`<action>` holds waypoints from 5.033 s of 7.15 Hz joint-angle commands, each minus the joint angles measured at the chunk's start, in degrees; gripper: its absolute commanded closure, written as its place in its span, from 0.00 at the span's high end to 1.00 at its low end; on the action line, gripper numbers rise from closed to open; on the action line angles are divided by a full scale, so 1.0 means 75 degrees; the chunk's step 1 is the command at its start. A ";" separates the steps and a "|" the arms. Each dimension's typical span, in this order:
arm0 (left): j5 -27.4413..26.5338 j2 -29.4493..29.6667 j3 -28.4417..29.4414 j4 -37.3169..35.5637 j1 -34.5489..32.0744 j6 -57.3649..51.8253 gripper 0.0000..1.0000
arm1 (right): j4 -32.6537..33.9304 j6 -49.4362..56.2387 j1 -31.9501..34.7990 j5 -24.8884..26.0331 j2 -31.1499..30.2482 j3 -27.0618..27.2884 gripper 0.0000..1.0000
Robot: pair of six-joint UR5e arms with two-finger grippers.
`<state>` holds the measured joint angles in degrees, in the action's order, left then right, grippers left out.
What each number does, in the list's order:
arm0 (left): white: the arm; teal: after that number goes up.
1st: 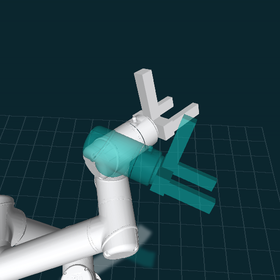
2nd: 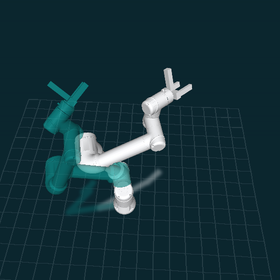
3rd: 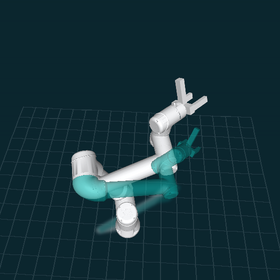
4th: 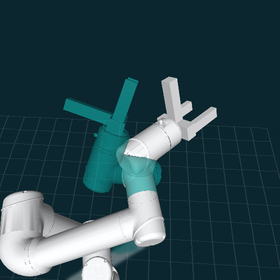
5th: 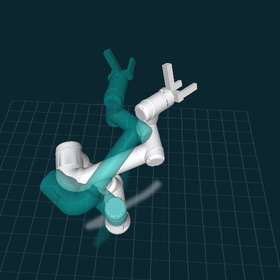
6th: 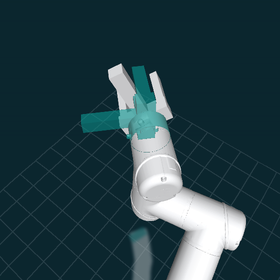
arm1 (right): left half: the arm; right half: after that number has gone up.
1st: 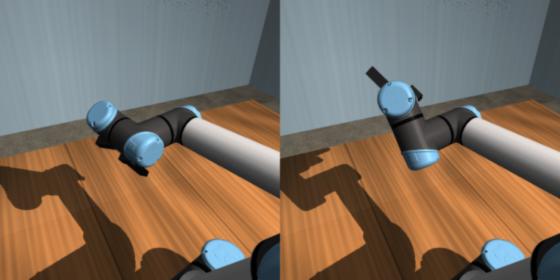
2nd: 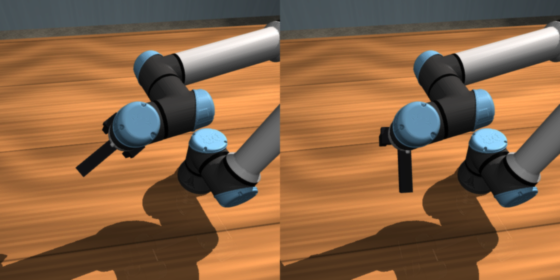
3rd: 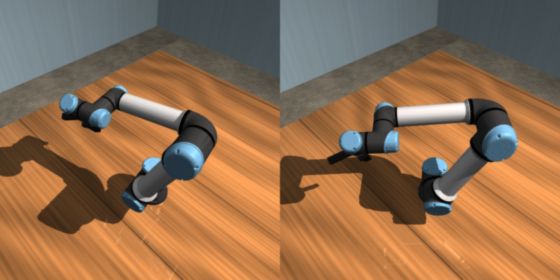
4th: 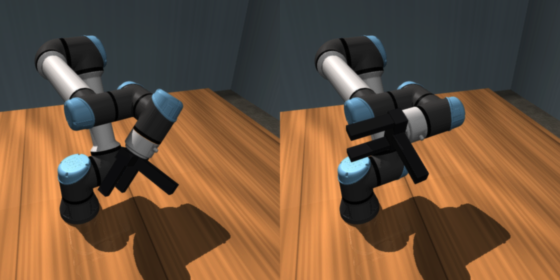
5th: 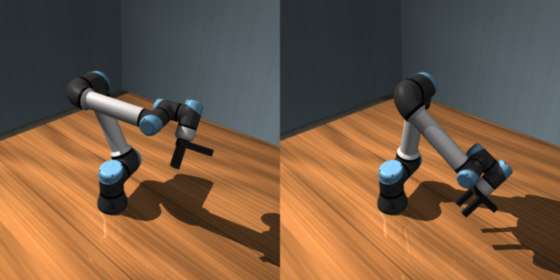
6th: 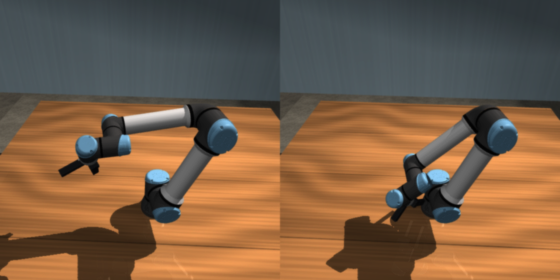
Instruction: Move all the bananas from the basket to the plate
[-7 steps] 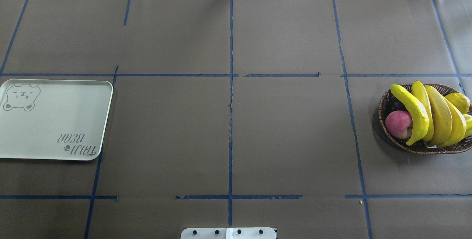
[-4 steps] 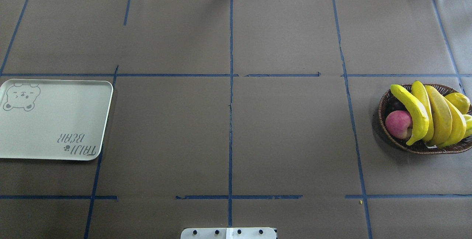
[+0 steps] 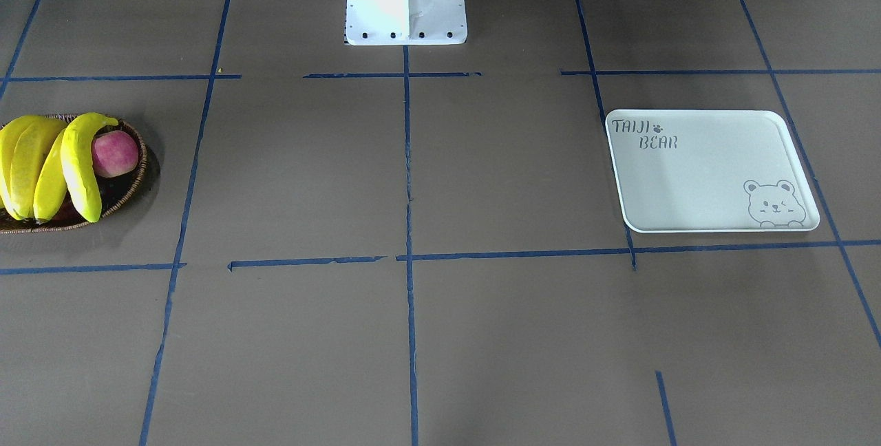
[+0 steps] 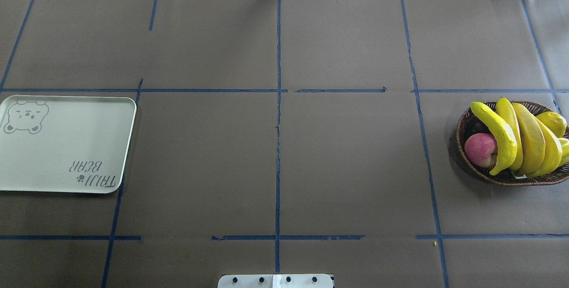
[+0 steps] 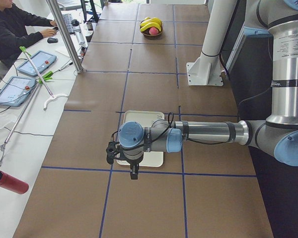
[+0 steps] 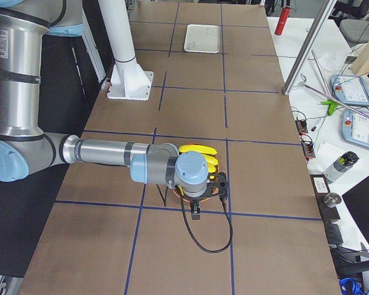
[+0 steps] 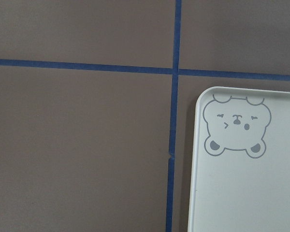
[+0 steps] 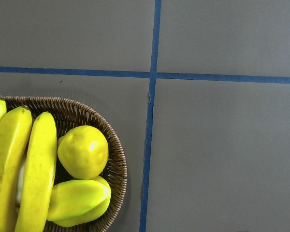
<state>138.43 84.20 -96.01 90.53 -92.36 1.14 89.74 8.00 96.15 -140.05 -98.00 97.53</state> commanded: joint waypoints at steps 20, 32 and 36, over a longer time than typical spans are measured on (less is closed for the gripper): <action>0.0070 0.0000 -0.0043 0.0024 -0.0002 0.0000 1.00 | -0.4098 -0.7297 -0.3654 0.0251 -0.0516 0.1926 1.00; 0.0094 0.0000 0.0074 0.0106 -0.0002 -0.0059 1.00 | -0.4172 -0.7571 -0.5297 0.1200 -0.0645 0.1516 0.29; 0.0094 0.0035 0.0028 0.0094 -0.0002 -0.0023 1.00 | -0.4184 -0.7501 -0.4727 0.0932 -0.0703 0.2017 0.00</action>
<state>139.19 84.35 -95.56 91.30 -92.37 0.92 58.33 -48.46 58.12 -132.08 -103.09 110.63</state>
